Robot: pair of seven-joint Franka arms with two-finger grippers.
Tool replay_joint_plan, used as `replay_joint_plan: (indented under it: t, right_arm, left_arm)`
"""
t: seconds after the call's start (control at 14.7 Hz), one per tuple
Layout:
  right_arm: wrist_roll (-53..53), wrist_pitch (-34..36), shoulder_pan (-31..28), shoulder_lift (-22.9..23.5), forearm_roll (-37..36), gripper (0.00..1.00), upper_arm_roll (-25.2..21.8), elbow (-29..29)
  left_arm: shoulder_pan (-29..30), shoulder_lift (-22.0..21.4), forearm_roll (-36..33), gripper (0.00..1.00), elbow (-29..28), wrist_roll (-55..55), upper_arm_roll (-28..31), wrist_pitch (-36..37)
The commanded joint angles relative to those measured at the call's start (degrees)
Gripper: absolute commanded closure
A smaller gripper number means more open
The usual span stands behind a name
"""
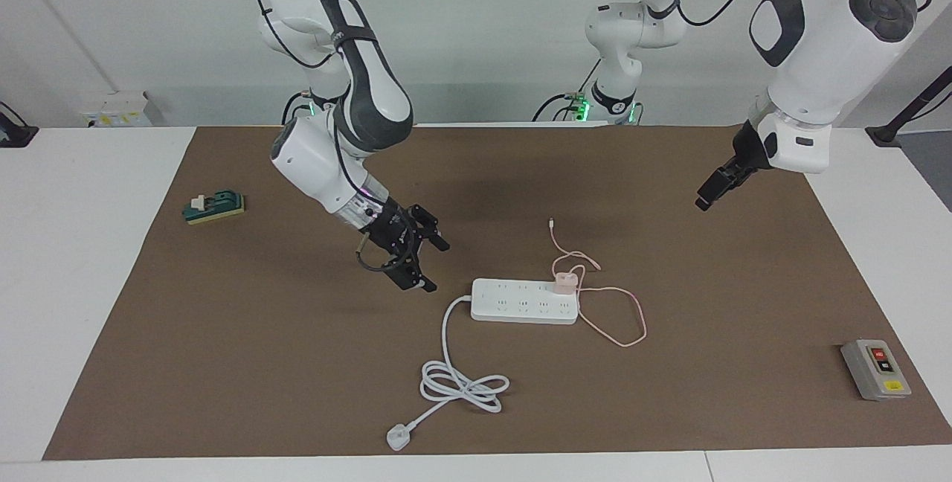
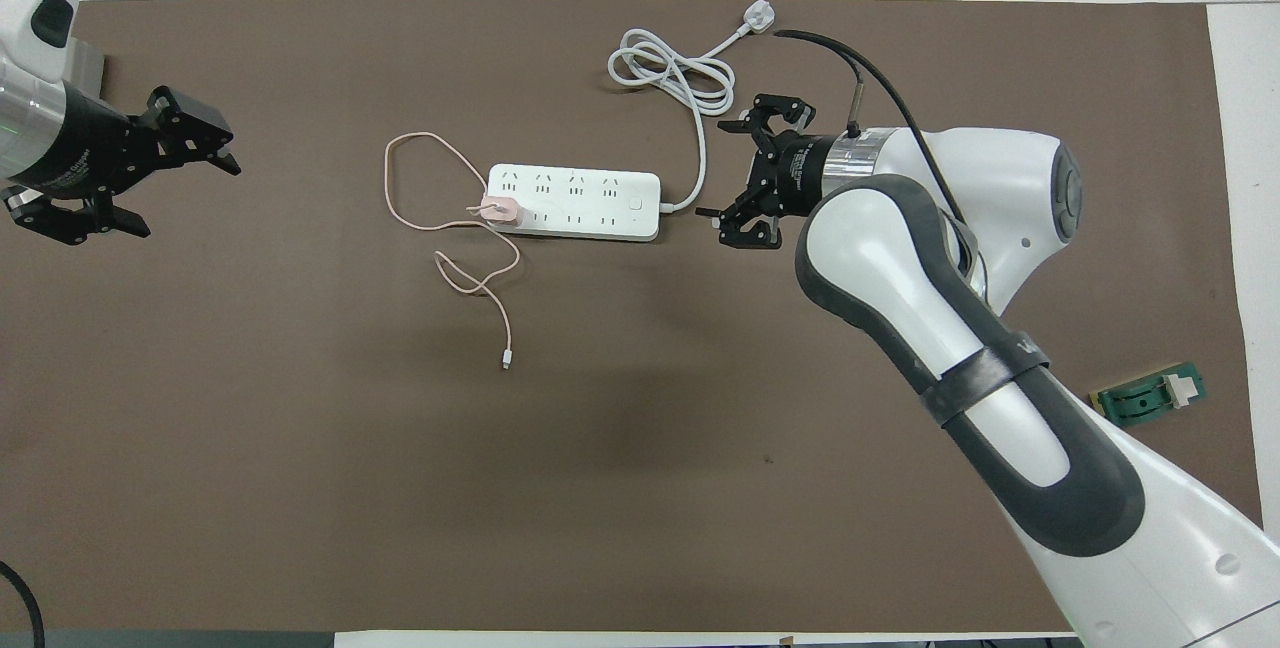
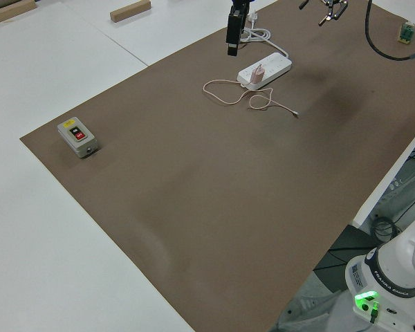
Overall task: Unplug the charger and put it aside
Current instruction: 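Move the right gripper to the white power strip's far end, then grasp the power strip with the right gripper while the left gripper approaches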
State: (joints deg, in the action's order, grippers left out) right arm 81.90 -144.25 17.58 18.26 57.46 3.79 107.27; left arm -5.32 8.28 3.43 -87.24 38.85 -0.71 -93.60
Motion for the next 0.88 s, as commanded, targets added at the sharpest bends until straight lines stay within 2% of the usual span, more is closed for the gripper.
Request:
replay_joint_plan:
  t: [0.0,0.27,0.41,0.54,0.61,0.68,0.82]
  right_arm:
    - [1.3,2.9,1.4,2.8,1.7,0.0,0.2,0.0]
    - [-0.4,6.7,2.7,4.7,2.8,0.0,0.3,-0.7]
    - [-3.5,9.7,3.1,5.2,1.8,0.0,0.2,-3.5]
    - [-7.6,14.2,2.6,8.7,-4.3,0.0,0.2,-8.2]
    - [-8.2,14.3,2.8,9.1,-5.1,0.0,0.2,-8.4]
    - [-8.9,14.1,3.2,9.2,-5.1,0.0,0.2,-8.2]
    - [-13.3,12.4,3.5,9.9,-4.8,0.17,0.2,-7.9]
  left_arm:
    - [-1.7,1.3,0.7,0.0,1.2,8.8,0.5,-1.1]
    - [-3.1,2.4,0.4,0.0,1.2,22.9,0.6,-4.5]
    - [-4.5,2.8,0.0,0.0,1.3,28.3,0.6,-5.8]
    - [-4.6,5.8,-0.2,0.0,4.9,35.3,0.6,-5.4]
    - [-4.8,8.4,-0.4,0.0,7.7,36.2,0.6,-4.8]
    - [-5.6,8.9,-0.3,0.0,8.5,37.9,0.6,-4.8]
    - [-5.8,9.1,-0.4,0.0,8.5,41.7,0.6,-5.2]
